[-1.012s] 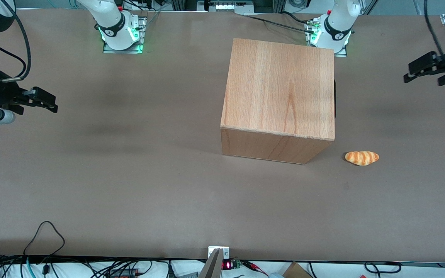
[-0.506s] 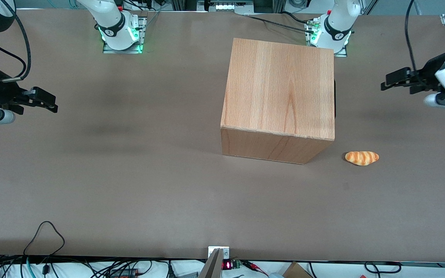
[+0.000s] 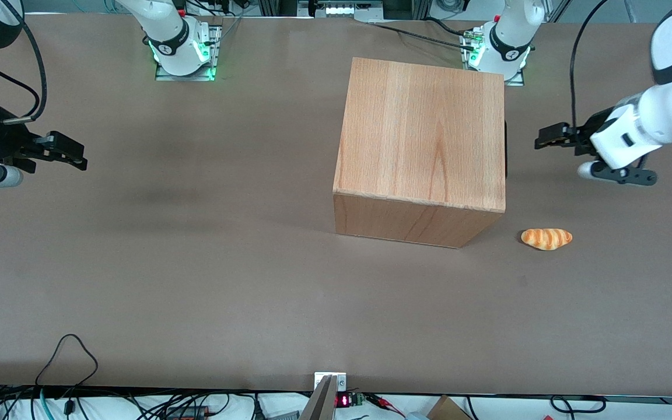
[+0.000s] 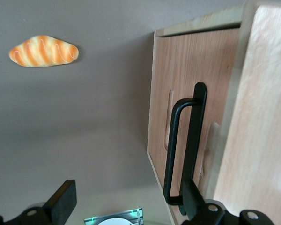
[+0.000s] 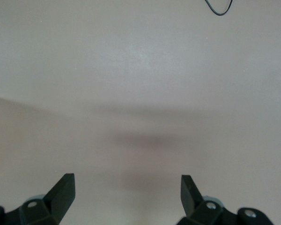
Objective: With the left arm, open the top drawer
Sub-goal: 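Move the open left gripper toward the black drawer handle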
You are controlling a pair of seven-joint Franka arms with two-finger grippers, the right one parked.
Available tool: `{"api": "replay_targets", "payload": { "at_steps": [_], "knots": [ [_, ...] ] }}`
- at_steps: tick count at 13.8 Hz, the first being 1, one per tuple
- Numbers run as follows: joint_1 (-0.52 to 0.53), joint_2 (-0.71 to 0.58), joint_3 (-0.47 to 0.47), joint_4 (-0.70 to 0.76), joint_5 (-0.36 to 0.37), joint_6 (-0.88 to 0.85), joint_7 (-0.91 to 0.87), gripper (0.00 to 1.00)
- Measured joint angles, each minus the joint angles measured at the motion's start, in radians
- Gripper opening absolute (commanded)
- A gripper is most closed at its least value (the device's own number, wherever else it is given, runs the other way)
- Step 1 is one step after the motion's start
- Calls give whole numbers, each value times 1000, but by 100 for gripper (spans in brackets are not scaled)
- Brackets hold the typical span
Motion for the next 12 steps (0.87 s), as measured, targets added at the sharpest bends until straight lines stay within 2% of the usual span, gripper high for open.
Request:
{"api": "replay_targets", "payload": {
  "at_steps": [12],
  "knots": [
    [-1, 0, -17, -143, -26, 119, 0, 100]
  ]
}}
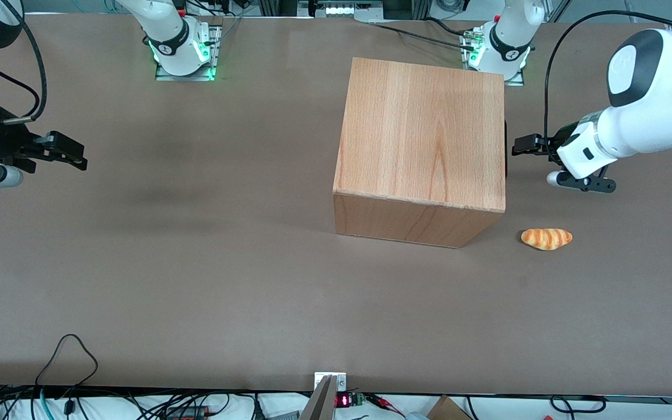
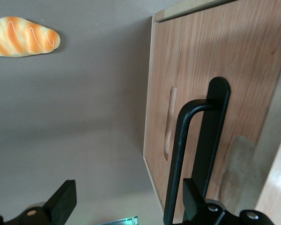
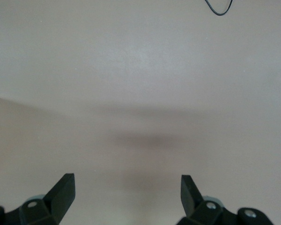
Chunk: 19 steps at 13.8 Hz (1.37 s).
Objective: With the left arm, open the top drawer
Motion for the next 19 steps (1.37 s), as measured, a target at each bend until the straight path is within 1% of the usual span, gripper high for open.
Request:
{"api": "replay_targets", "payload": {
  "at_steps": [6, 19],
  "knots": [
    [-2, 0, -2, -28, -30, 12, 0, 100],
    [-2, 0, -10, -82, -32, 58, 20, 100]
  ]
}}
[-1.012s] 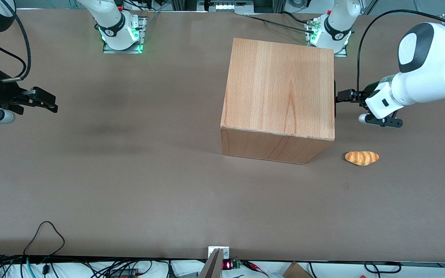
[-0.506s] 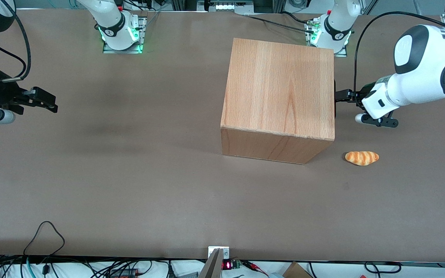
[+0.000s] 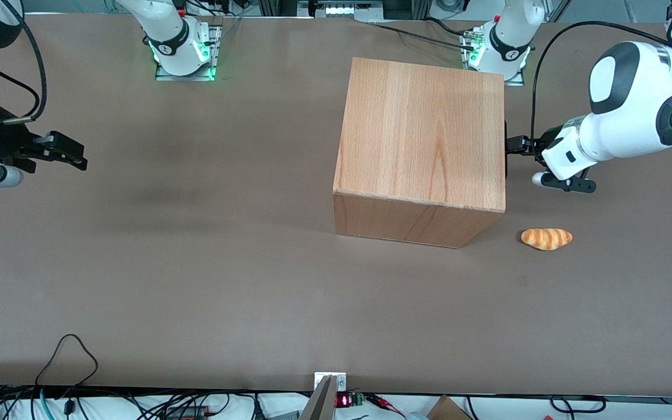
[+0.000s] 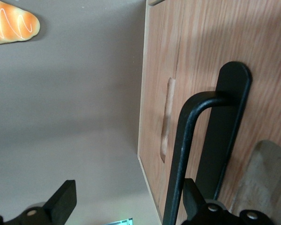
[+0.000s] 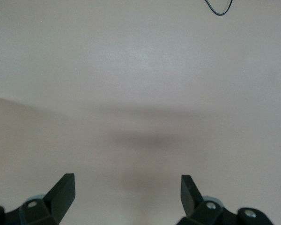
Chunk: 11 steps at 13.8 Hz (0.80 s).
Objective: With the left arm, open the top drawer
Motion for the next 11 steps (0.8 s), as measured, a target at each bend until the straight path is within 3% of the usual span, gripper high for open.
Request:
{"api": "replay_targets", "payload": {
  "at_steps": [11],
  "knots": [
    [-2, 23, -7, -27, 0, 29, 10, 100]
  ]
}}
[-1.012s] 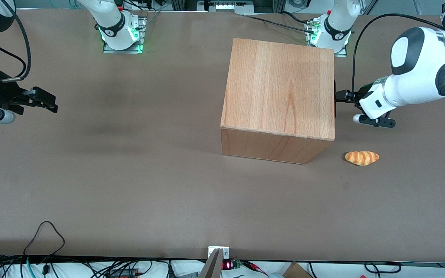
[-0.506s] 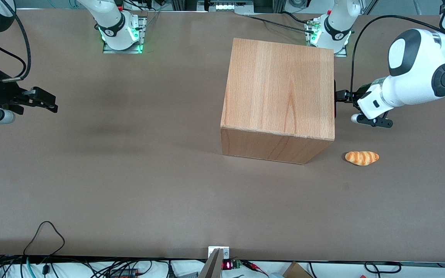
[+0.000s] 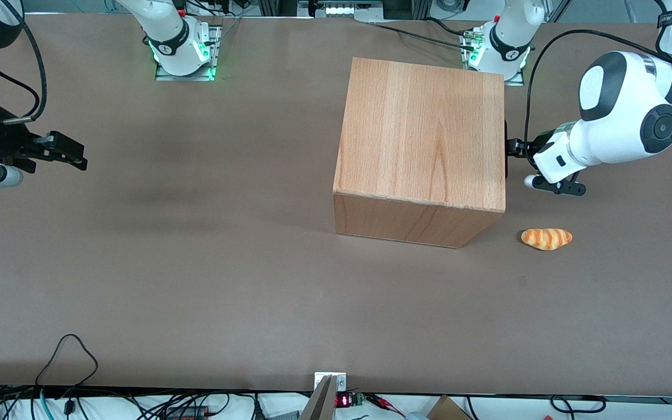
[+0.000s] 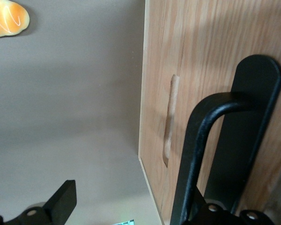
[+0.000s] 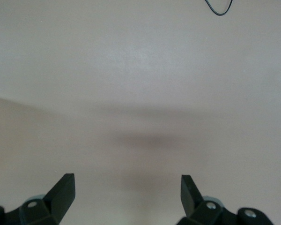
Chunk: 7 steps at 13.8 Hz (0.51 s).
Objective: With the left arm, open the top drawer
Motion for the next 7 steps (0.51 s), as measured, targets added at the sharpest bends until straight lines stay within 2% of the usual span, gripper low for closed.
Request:
{"api": "replay_targets", "payload": {
  "at_steps": [7],
  "knots": [
    [2, 0, 1, 0, 8, 1, 3, 100]
  ]
}}
